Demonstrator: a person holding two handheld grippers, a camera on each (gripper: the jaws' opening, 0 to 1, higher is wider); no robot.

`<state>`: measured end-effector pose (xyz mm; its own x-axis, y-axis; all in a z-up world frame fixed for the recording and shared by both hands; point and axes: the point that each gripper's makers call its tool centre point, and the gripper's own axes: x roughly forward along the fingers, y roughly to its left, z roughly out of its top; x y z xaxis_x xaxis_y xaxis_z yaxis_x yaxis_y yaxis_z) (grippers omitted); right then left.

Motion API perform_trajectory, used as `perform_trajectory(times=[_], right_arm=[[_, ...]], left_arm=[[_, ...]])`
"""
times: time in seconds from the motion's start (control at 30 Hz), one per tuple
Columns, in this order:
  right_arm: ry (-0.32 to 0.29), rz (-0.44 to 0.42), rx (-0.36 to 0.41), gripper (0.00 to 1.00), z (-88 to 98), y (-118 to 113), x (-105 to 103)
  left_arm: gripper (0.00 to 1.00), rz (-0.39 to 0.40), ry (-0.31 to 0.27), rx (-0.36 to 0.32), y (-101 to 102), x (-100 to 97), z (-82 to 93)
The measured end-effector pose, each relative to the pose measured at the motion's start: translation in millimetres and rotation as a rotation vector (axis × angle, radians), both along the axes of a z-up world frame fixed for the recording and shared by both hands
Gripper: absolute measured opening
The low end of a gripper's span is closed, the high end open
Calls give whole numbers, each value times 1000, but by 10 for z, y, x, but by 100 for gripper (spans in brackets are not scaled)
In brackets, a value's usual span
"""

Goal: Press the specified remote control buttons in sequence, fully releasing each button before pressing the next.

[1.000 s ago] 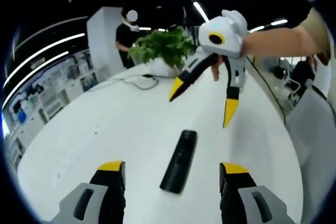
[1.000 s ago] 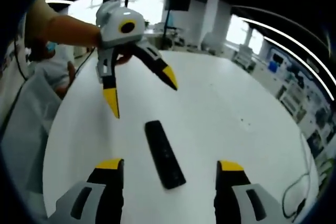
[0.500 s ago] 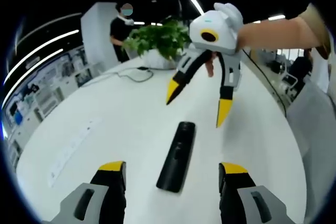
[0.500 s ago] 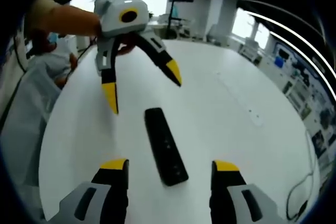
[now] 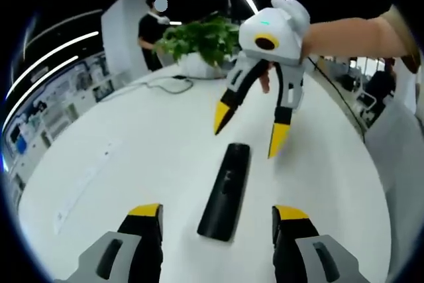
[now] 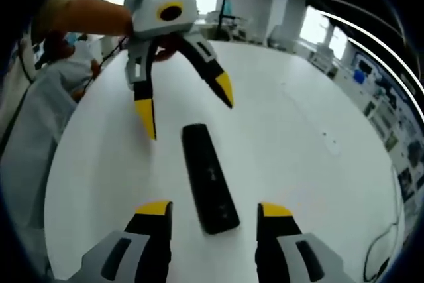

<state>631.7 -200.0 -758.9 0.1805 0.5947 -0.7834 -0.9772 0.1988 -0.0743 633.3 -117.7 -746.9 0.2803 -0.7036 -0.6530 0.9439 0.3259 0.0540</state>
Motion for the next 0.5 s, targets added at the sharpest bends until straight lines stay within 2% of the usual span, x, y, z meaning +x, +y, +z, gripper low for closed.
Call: perform_trajectory(times=[0.5], right_arm=[[36,24,-41,41,-155,34,22]], left_arm=[[64,-20,22,33,-79,48,-119]])
